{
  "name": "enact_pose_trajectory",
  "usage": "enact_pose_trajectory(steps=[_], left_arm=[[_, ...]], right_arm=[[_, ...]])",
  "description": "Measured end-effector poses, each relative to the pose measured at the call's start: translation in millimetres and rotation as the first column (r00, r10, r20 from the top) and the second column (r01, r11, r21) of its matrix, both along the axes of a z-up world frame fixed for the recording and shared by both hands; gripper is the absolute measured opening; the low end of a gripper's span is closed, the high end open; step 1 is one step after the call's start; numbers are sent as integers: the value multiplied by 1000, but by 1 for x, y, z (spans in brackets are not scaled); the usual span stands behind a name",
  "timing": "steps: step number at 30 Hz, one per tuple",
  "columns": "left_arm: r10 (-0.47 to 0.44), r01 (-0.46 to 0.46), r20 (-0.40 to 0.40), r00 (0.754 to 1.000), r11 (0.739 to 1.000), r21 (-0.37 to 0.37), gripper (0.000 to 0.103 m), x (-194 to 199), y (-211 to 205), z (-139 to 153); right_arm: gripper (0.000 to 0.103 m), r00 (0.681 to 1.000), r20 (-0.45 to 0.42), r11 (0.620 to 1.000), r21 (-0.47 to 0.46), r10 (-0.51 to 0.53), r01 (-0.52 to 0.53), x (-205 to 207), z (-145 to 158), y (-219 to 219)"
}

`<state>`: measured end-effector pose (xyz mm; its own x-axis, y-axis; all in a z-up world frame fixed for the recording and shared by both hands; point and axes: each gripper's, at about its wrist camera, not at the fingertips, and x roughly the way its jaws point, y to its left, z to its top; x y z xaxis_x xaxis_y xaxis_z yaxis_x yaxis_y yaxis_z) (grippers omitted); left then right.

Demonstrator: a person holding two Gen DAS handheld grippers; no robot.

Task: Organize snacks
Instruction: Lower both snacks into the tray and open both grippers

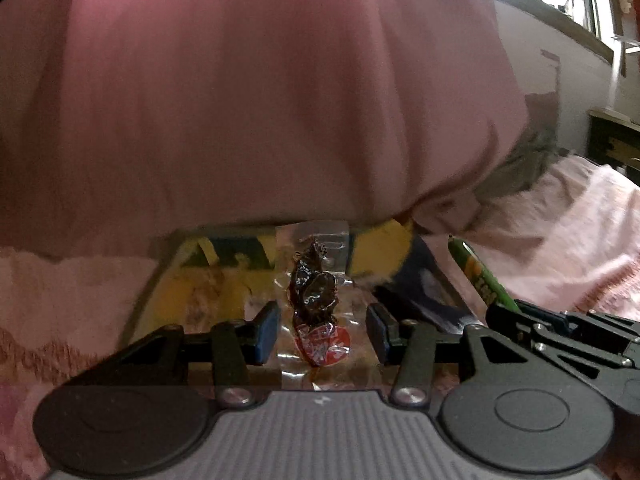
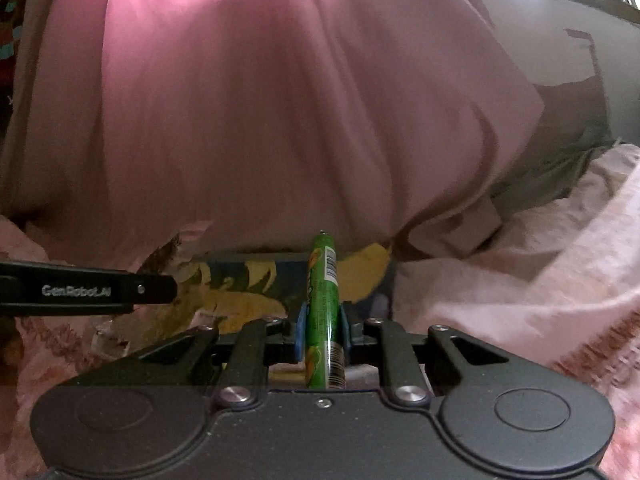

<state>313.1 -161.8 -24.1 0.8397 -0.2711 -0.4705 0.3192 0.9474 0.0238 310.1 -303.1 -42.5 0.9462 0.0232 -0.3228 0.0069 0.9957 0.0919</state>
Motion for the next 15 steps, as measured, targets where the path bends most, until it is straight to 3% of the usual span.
enact_pose_trajectory(steps=[7, 15], left_arm=[[43, -43, 13, 999, 999, -13, 51, 55, -14, -12], [76, -78, -70, 995, 996, -30, 51, 99, -31, -40]], right_arm=[[19, 1000, 5, 998, 61, -2, 1, 43, -8, -9], [19, 998, -46, 998, 59, 34, -31, 72, -27, -7]])
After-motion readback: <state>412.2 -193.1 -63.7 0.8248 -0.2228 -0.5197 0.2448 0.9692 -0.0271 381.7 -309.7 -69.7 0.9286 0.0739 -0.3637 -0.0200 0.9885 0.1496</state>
